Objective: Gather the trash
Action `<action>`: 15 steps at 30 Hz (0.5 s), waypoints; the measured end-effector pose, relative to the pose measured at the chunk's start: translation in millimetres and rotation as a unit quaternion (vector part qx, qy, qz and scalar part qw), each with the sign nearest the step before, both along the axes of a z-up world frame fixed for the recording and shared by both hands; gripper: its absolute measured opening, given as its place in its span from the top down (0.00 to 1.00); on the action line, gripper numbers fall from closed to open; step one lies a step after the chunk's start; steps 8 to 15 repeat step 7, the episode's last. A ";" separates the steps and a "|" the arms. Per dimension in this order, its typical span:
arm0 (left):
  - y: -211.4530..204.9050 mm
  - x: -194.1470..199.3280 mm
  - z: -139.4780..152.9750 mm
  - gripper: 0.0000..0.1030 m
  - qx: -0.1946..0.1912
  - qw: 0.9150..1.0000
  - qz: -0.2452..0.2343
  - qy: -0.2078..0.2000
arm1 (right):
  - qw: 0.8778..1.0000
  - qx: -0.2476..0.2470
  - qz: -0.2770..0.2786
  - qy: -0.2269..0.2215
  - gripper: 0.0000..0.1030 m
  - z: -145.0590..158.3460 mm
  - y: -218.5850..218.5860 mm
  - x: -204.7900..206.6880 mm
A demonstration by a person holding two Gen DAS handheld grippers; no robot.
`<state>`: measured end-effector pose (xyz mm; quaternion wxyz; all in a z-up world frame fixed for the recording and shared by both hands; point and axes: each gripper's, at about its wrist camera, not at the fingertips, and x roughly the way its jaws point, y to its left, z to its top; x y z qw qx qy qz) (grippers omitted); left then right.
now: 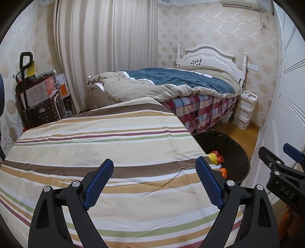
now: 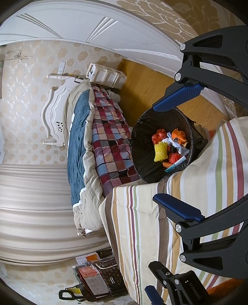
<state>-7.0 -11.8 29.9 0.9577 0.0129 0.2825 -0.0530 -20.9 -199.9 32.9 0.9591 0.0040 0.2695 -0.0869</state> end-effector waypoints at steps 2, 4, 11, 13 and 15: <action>6.1 3.7 -1.1 0.15 -0.001 1.000 0.010 0.006 | 1.000 -0.001 0.004 0.001 0.17 1.2 4.1 0.1; 14.4 9.0 -4.3 0.15 -0.001 1.000 0.017 0.019 | 1.000 0.000 0.010 0.004 0.17 1.3 10.3 4.0; 31.6 17.8 -13.0 0.15 0.008 0.999 0.038 0.035 | 0.999 0.002 0.029 0.014 0.17 -0.2 23.0 12.6; 31.6 17.8 -13.0 0.15 0.008 0.999 0.038 0.035 | 0.999 0.002 0.029 0.014 0.17 -0.2 23.0 12.6; 31.6 17.8 -13.0 0.15 0.008 0.999 0.038 0.035 | 0.999 0.002 0.029 0.014 0.17 -0.2 23.0 12.6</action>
